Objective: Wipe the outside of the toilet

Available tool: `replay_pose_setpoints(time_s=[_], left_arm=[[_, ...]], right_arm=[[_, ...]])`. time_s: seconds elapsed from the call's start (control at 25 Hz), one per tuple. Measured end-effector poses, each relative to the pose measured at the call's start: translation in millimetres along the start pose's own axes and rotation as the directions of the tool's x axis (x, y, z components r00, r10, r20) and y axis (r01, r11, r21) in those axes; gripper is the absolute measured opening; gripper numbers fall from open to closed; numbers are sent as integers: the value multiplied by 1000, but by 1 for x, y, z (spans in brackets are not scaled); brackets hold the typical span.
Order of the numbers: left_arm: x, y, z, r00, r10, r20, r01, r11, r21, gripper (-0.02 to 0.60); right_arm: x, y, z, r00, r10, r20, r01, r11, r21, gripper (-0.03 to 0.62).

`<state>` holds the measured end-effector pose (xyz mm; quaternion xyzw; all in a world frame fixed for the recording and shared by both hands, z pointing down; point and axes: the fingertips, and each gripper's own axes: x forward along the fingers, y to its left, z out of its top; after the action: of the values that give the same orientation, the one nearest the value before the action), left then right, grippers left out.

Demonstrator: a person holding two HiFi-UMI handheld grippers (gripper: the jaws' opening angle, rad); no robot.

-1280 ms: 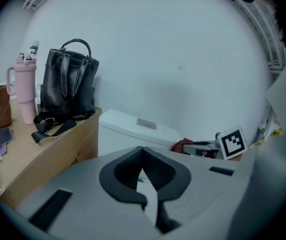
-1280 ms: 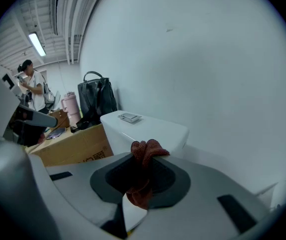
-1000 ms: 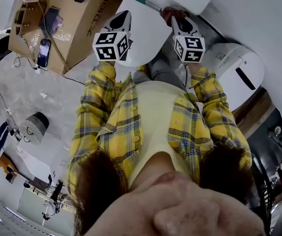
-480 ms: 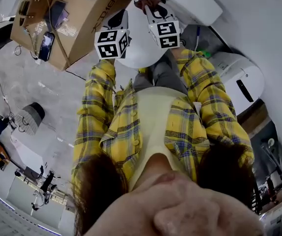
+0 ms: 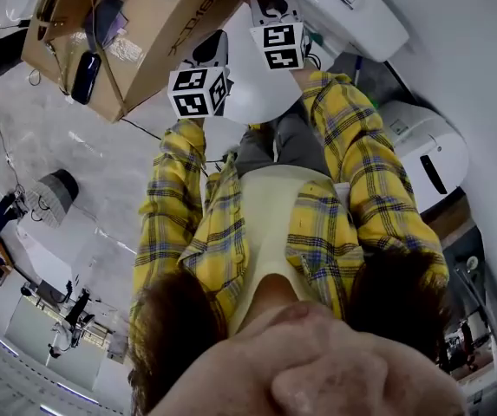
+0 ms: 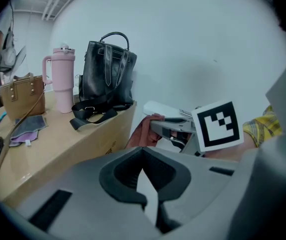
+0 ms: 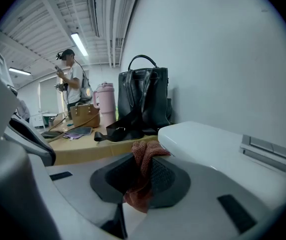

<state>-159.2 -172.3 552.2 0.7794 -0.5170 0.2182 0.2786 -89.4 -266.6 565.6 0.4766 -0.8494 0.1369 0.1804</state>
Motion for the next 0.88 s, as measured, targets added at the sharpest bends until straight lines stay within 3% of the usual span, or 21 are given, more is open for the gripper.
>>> replay_pose_setpoints(time_s=[0.4,0.88], left_arm=[[7,-3,-13,999,-19,-38,19,1000,4,6],[7,-15,-25,996,-58,-67,60,998,33,6]], right_arm=[[16,-26,-49,992,-86,-97,83,996,-35,77],[-17,-51,-96,968,-172,-183,170,985,-27,77]])
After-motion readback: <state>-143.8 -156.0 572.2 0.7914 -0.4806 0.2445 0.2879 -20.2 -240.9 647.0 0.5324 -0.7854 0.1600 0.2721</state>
